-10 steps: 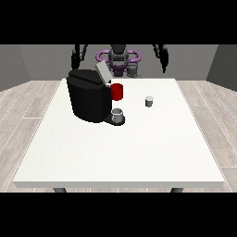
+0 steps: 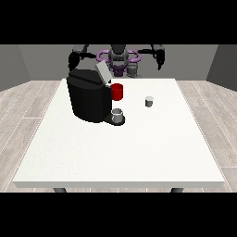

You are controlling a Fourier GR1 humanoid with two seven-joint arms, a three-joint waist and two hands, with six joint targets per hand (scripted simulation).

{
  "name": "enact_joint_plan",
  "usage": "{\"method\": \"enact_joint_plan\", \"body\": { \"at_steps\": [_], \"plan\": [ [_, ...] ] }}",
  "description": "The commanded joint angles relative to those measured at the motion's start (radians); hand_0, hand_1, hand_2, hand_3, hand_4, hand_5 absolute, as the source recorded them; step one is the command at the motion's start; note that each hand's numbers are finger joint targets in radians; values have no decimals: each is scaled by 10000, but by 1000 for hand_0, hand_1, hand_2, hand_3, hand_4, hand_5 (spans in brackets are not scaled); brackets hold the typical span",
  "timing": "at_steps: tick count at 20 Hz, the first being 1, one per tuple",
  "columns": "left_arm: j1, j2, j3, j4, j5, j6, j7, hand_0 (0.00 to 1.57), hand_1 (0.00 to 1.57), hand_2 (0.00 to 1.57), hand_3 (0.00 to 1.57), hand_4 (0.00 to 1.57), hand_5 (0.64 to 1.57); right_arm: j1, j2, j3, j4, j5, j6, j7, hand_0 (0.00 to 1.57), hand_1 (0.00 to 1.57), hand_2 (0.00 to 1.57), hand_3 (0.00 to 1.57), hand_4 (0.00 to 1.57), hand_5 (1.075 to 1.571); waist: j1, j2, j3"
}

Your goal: Insert the coffee pod into the coffee machine and close the lid

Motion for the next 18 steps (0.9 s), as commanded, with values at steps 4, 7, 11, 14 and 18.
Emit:
{"method": "enact_joint_plan", "body": {
  "at_steps": [4,7,11,14,18],
  "plan": [
    [-805,1089,474,624,-591,-422,81,0,0,0,0,0,1571,241,432,135,234,142,-590,-1046,0,0,0,0,267,1571,-158,220,-16],
    [-2253,1796,1314,1713,-211,-705,893,0,0,0,0,0,1571,-848,436,472,-579,61,-851,62,0,0,0,0,158,1571,-673,803,-19],
    [-2609,1657,1335,2926,-280,-790,859,0,0,0,0,0,1571,-500,354,445,-643,-127,-273,-83,0,0,0,0,168,1571,-1050,973,-19],
    [-3327,1829,1205,3533,-890,-488,865,0,0,0,0,0,1571,-1195,432,364,-475,-15,-557,-75,0,0,0,0,192,1571,-1147,1526,-19],
    [-4105,2149,1625,4875,-697,-888,843,0,0,0,0,0,1571,-1235,439,468,-384,122,-643,-262,0,0,0,0,283,1571,-1134,1606,-19]
  ]
}}
